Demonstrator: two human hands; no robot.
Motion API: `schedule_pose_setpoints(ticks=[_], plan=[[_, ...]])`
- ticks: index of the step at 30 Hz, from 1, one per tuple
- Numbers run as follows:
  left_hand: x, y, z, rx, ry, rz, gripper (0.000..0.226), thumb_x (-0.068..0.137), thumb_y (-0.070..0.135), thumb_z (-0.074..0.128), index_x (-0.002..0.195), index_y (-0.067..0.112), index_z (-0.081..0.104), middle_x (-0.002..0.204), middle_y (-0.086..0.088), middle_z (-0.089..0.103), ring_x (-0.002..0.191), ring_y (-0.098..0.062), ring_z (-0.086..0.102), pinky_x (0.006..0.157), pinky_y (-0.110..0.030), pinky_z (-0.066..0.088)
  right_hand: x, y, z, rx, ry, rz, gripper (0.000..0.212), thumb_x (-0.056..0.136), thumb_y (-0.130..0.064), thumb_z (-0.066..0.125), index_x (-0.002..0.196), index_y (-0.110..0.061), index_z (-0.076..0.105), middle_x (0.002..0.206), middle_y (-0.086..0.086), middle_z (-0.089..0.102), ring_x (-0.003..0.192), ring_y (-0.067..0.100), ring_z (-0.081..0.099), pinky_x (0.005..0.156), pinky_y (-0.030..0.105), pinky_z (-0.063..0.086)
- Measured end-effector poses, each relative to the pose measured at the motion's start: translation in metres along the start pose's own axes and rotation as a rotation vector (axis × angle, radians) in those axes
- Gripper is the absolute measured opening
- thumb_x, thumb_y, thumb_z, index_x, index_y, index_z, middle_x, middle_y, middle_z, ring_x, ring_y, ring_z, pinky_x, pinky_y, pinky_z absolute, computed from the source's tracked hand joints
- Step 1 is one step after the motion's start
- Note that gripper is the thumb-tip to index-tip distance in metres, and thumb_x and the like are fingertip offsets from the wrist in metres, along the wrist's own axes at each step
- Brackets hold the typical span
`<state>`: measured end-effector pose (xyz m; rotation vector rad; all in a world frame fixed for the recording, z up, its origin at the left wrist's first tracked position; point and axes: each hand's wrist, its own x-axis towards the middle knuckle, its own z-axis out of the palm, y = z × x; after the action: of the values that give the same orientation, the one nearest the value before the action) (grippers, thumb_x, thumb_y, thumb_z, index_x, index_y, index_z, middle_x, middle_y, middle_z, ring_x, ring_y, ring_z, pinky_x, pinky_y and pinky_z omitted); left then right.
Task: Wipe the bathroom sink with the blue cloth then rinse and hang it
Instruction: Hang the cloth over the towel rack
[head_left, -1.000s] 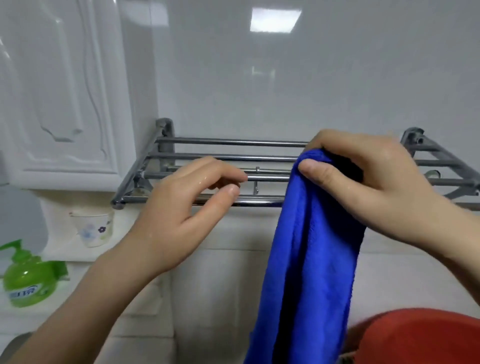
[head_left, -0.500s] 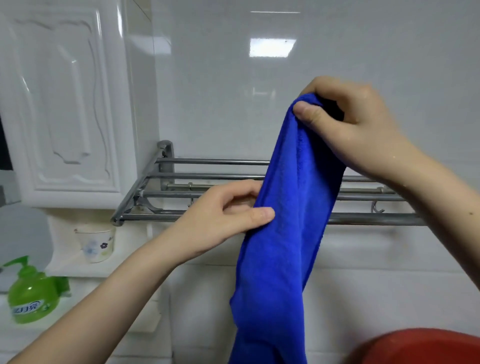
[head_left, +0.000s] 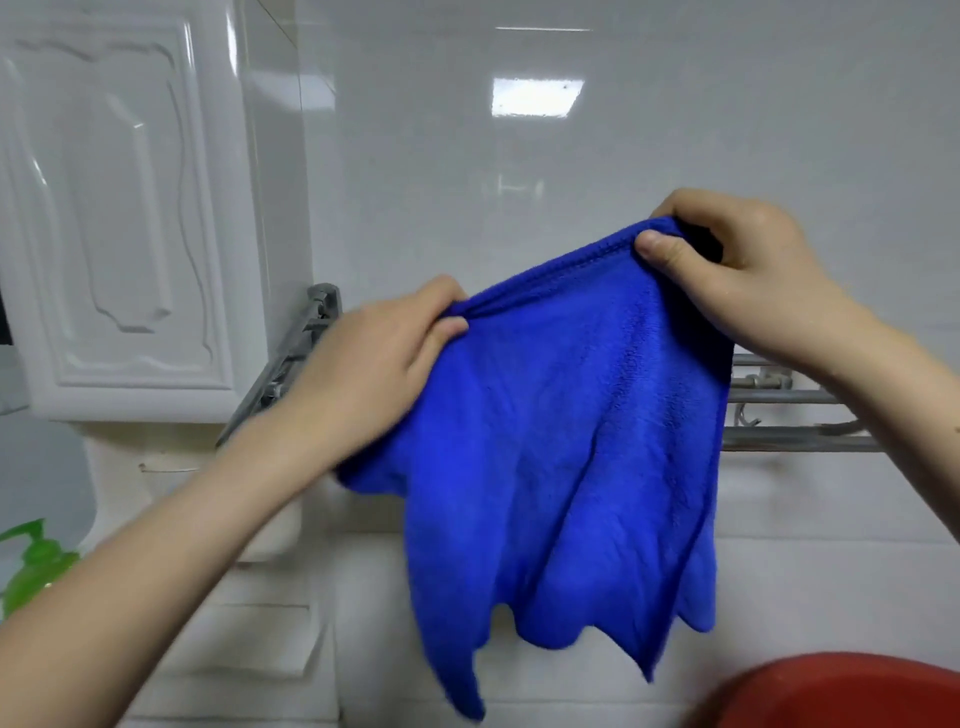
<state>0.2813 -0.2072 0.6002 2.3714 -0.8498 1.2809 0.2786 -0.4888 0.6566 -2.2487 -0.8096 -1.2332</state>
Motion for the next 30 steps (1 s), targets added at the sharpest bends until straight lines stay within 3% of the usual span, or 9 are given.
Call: schedule_pose_setpoints(ticks=[3,6,10,14,16,18,21,25,30], plan=[[0.026,-0.021,-0.013,0.117,-0.017,0.147,0.027,0.099,0.042,0.034,0.104,0.024,0.053,0.082,0.007,0.062,0.077,-0.029,0.061,0.060,-0.032,0.033,0.001,0.010,0.001,-0.046,-0.002,-0.023,0.014,0.098,-0.021,0.055,0.085,-0.019,0.058,0.064,-0.009,0.052,0.063,-0.001,0.050,0.057,0.010,0.035],[0.041,-0.037,-0.010,0.177,-0.068,0.245,0.029,0.096,0.050,0.028,0.102,0.031,0.048,0.092,0.006,0.067,0.079,-0.021,0.060,0.061,-0.029,0.034,0.001,0.021,0.007,-0.105,0.006,-0.066,0.016,0.099,-0.021,0.055,0.088,-0.011,0.059,0.066,-0.006,0.051,0.062,0.009,0.046,0.058,0.015,0.035],[0.019,-0.051,0.013,0.072,-0.253,0.246,0.027,0.096,0.050,0.037,0.104,0.030,0.053,0.095,0.011,0.066,0.083,-0.009,0.057,0.067,-0.029,0.042,-0.031,0.035,0.028,-0.238,-0.174,-0.172,0.028,0.100,-0.033,0.048,0.088,-0.008,0.054,0.074,-0.001,0.051,0.067,0.021,0.048,0.061,0.031,0.034],[0.003,-0.057,0.019,-0.147,-0.359,0.198,0.023,0.085,0.057,0.055,0.094,0.035,0.054,0.085,0.013,0.063,0.079,-0.010,0.057,0.071,-0.032,0.047,-0.059,0.042,0.038,-0.112,-0.310,-0.164,0.030,0.094,-0.045,0.048,0.088,-0.017,0.058,0.076,-0.009,0.056,0.071,0.013,0.051,0.064,0.029,0.041],[0.004,-0.057,0.018,-0.200,-0.386,0.170,0.027,0.078,0.056,0.063,0.088,0.034,0.052,0.083,0.012,0.061,0.076,-0.013,0.057,0.068,-0.028,0.045,-0.061,0.044,0.038,0.038,-0.333,-0.065,0.017,0.088,-0.044,0.060,0.089,-0.027,0.058,0.081,-0.007,0.062,0.074,0.017,0.057,0.064,0.027,0.045],[0.005,-0.055,0.018,-0.206,-0.382,0.202,0.029,0.075,0.053,0.068,0.085,0.032,0.049,0.084,0.015,0.057,0.075,-0.009,0.052,0.063,-0.019,0.041,-0.061,0.045,0.039,0.120,-0.344,-0.015,0.021,0.082,-0.044,0.068,0.091,-0.032,0.053,0.088,-0.008,0.062,0.073,0.018,0.057,0.060,0.024,0.045],[0.004,-0.052,0.018,-0.191,-0.350,0.274,0.027,0.076,0.041,0.074,0.082,0.028,0.052,0.081,0.017,0.049,0.074,-0.006,0.047,0.064,-0.018,0.037,-0.060,0.045,0.038,0.026,-0.330,-0.052,0.032,0.077,-0.046,0.072,0.095,-0.037,0.046,0.095,-0.015,0.057,0.080,0.012,0.056,0.062,0.023,0.045],[-0.001,-0.052,0.016,-0.223,-0.419,0.119,0.017,0.077,0.039,0.073,0.069,0.025,0.066,0.061,0.012,0.061,0.059,-0.009,0.055,0.057,-0.023,0.040,-0.061,0.040,0.039,-0.068,-0.323,-0.284,0.016,0.089,-0.037,0.068,0.093,-0.026,0.057,0.093,-0.017,0.053,0.087,0.011,0.055,0.072,0.027,0.045],[-0.017,-0.050,0.004,-0.314,-0.399,-0.017,0.030,0.081,0.055,0.054,0.064,0.034,0.066,0.063,0.015,0.065,0.061,-0.006,0.059,0.060,-0.018,0.043,-0.074,0.041,0.038,0.143,-0.328,-0.161,0.018,0.097,-0.034,0.058,0.082,-0.031,0.067,0.084,-0.011,0.070,0.078,0.010,0.066,0.070,0.029,0.048]])
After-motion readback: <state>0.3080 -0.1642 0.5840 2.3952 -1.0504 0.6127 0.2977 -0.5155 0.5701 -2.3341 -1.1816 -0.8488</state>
